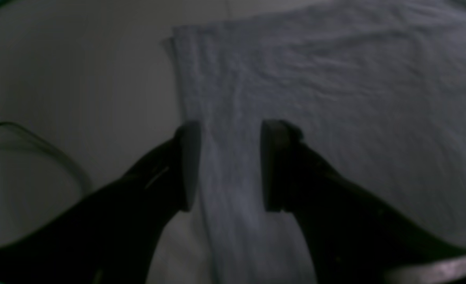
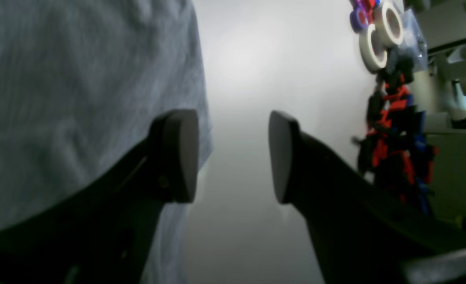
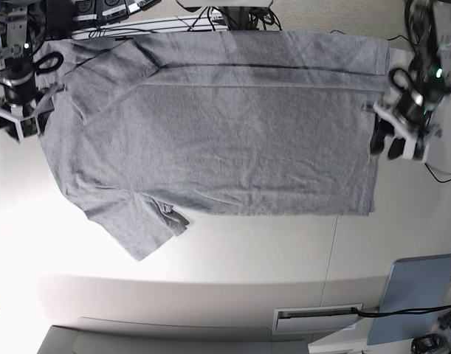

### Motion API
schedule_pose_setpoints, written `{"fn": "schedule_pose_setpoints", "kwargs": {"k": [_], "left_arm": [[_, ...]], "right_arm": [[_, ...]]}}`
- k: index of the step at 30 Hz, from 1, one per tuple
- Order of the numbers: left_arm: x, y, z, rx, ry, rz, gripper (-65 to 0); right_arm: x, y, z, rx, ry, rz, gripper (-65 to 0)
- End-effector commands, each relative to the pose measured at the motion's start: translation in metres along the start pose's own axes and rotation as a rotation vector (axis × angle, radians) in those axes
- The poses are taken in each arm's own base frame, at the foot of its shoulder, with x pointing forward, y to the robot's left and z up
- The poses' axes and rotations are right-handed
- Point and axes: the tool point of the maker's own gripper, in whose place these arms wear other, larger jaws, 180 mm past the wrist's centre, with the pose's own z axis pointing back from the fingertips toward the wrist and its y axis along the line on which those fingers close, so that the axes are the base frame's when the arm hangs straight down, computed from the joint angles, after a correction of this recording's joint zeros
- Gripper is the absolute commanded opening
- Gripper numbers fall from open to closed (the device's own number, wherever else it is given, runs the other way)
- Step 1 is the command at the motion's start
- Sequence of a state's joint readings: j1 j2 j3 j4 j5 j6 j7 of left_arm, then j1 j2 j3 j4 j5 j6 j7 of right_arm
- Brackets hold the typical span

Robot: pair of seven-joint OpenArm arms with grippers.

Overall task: Fold the T-shirt properly
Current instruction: 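Release and move both grippers along the shirt sides to the hem corners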

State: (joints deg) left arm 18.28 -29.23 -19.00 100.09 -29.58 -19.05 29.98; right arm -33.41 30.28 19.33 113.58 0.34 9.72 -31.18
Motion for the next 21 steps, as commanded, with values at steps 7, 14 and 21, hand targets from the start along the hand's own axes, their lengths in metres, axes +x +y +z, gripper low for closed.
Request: {"fn": "schedule_pose_setpoints", "kwargs": {"k": [7, 14, 21], "left_arm": [[0.035, 0.044, -0.076, 0.083, -0.003, 0.063, -38.6], [0.056, 0.071, -0.119, 0.073, 0.034, 0.141, -38.6], [0.053, 0.076, -0.141, 0.05, 0.084, 0.227, -38.7]], "right_arm": [[0.044, -0.02, -0.012, -0.033, -0.109, -0.094, -36.1], [0.056, 0.019, -0.018, 0.086, -0.116, -0.065, -36.1], [0.065, 0.039, -0.022, 0.133, -0.115, -0.045, -36.1]]}}
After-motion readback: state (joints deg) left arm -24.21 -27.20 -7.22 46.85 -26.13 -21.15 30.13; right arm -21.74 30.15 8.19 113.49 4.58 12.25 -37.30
